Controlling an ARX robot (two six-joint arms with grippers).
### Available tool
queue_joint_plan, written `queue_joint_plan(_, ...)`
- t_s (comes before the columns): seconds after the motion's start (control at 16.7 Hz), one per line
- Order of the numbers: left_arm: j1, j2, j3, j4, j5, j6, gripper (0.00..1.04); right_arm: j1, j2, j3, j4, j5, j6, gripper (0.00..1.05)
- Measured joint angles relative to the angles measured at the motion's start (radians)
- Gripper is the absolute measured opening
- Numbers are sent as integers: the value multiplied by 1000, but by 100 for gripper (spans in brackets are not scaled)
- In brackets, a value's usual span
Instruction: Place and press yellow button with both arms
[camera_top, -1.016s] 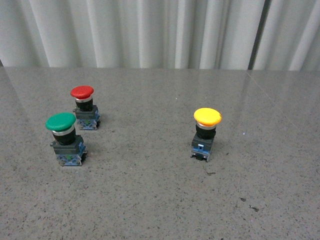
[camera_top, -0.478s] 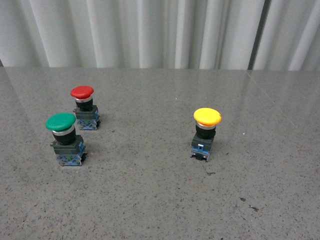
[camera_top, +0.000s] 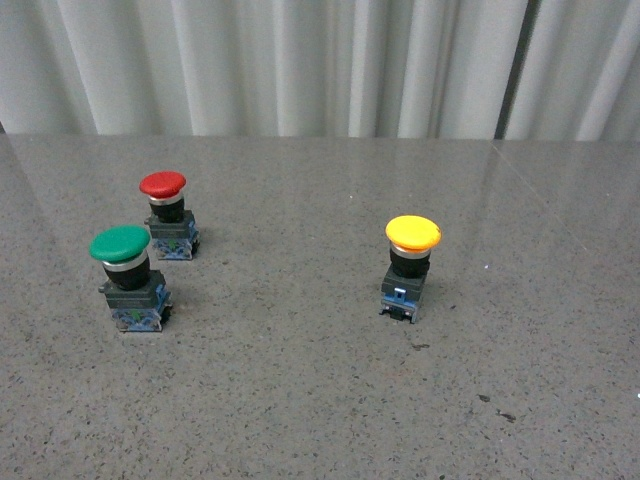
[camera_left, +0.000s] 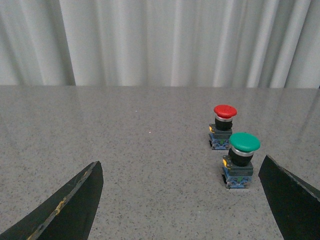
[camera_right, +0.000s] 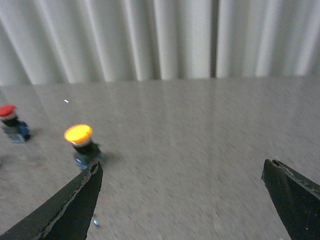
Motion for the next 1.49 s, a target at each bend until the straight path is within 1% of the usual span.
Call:
queue_joint_plan(0.06,0,0,0,0,0,0,98,58,131,50,140,-3,3,98)
queue_joint_plan(0.24,0,0,0,0,1,0,98,206,547,225,473,20,-6,98)
queue_joint_plan(0.36,0,0,0,0,1,0,98,289,806,356,543,31,-18,98)
queue_joint_plan(0.54,0,0,0,0,1,0,98,404,1091,577,501,60,-32,98)
queue_joint_plan(0.6,0,0,0,0,1,0,98,472,1215,705,434,68,-54,98)
queue_joint_plan(0.72,0,0,0,0,1,0,98,494,1263,750,386,68,-72,98)
queue_joint_plan(0.9,0,0,0,0,1,0,98,491,1302,767,338,65,-90,98)
queue_joint_plan(0.96,0,0,0,0,1,0,98,477,1314,767,310,60,-92,97)
queue_joint_plan(1.02,0,0,0,0,1,0,98,459,1319,766,293,56,-97,88)
queue_joint_plan(1.08,0,0,0,0,1,0,98,418,1318,766,275,46,-100,68)
queue_joint_plan(1.14,0,0,0,0,1,0,98,352,1308,746,237,14,-111,36)
queue_joint_plan(1.25,0,0,0,0,1,0,98,327,1294,735,222,-3,-118,15)
queue_joint_plan(1.31,0,0,0,0,1,0,98,323,1292,729,221,-6,-124,3)
queue_joint_plan(1.49,0,0,0,0,1,0,98,332,1294,723,220,-21,-126,2)
